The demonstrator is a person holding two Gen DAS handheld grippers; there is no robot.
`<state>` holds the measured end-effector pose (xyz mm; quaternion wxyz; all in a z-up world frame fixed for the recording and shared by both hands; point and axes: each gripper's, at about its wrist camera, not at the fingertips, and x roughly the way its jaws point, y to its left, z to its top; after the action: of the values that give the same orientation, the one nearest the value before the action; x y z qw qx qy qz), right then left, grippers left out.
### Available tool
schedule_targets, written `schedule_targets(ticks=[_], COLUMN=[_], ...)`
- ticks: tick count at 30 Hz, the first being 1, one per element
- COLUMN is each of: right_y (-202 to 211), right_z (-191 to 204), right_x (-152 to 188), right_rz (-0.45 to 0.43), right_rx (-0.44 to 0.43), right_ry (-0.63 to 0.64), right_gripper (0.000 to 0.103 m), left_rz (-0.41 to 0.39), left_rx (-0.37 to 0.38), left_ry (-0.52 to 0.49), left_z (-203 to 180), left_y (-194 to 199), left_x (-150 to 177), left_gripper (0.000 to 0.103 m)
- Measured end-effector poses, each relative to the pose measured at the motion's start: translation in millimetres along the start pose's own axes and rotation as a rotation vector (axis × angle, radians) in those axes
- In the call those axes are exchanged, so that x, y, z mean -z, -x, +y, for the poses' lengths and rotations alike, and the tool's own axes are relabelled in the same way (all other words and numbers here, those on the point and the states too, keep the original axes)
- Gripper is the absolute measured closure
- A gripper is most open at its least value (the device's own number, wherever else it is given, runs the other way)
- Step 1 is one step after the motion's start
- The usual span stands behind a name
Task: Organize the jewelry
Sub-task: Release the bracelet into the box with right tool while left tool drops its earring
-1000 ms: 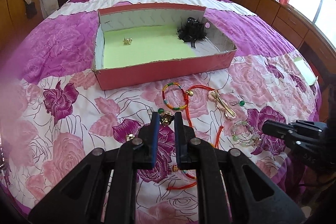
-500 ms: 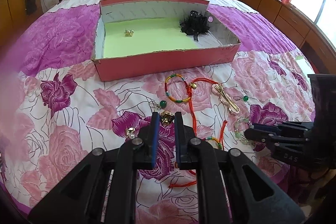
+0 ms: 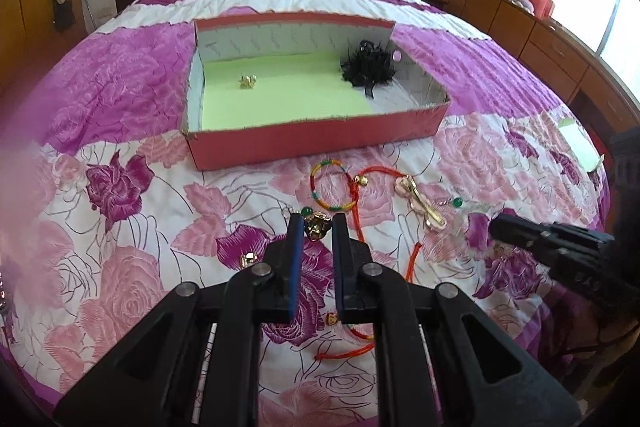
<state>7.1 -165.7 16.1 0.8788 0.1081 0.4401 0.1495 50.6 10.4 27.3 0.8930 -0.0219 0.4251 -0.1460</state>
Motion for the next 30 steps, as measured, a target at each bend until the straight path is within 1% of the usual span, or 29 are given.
schedule_targets(ticks=[2,6,10,13,17,19,27,30], right_y=[9,26,29,30,29,27,14,7], right_z=[4,16,25,28,32,33,35,31], right_x=[-5,-15,-25,-35,-49,-56,-88,-100], right_rz=[-0.048,-0.146,-0.199,-0.236,-0.295,-0.31,-0.403,-0.433], right_rx=[-0.004,0.015,0.025,0.02,0.028,0.026,0.057,0.078], right_ry=[0.013,0.07,0.104,0.106,0.11,0.113,0.133,0.127], right_gripper=[0.094,0.094,0.094,0.094,0.094,0.094,0.094,0.094], left_rz=[-0.022,-0.071,-0.122,-0.18,-0.243,-0.268,-0.353,-0.373], left_rx=[-0.007,-0.032,-0.041,-0.067,-0.093,-0.108,-0.169,-0.201], left_ry=[0.001,-0.004,0.002,-0.004,-0.013,-0.014,-0.029,-0.011], left_z=[-1,-3,-3,-3,-2,0,6,12], left_y=[5,11,16,20,20,18,4,-5], left_x=[-2,-10,-20,-31,-42,-48,-70,-79], left_gripper=[0.098,0.098,0.098,0.098,0.098,0.098,0.098,0.098])
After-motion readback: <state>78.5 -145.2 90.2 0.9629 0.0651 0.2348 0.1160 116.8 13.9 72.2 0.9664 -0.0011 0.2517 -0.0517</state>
